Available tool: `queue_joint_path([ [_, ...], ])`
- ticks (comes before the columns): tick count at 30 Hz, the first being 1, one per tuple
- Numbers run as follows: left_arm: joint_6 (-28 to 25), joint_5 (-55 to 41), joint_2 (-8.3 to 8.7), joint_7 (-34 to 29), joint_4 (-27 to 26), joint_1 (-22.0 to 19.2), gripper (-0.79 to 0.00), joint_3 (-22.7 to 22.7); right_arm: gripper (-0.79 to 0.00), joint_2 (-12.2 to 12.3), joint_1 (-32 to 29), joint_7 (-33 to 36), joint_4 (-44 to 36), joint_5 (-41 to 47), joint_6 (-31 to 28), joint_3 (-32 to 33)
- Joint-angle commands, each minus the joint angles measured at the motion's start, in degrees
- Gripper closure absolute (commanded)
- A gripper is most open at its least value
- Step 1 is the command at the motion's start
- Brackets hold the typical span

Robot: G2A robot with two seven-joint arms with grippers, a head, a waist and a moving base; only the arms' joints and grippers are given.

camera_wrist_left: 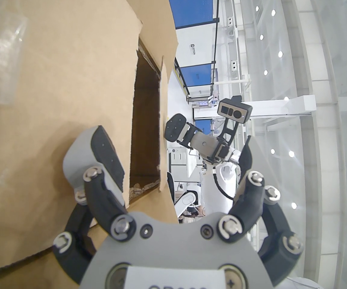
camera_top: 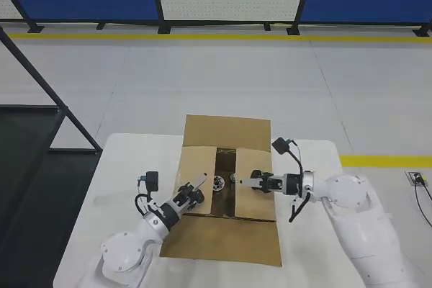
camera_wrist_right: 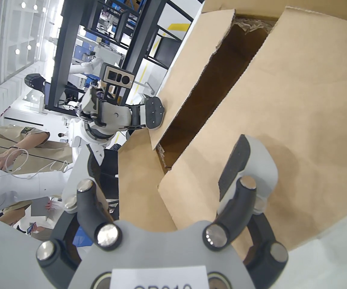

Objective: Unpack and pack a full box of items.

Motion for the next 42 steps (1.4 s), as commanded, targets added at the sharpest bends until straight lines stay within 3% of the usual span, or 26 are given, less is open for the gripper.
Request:
queue_joint_path([
  [1, 0.09, -0.06, -0.04, 0.13, 0.25, -0.12, -0.785, 0.16, -0.785, -0.06, 0.63, -0.23, 0.95, -0.42, 0.16, -0.99],
  [27, 1.42, -0.53, -0.78, 2.48, 2.49, -1.69, -0.785, 2.57, -0.785, 1.02, 1.91, -3.20, -0.28, -6.24, -0.83, -5.42],
  [42, -6.95, -3.36, 0.09, -0.94, -4.95, 3.48, -0.785, -3.94, -0.785, 2.68, 0.86, -3.46, -3.22, -0.14, -4.45, -0.79],
])
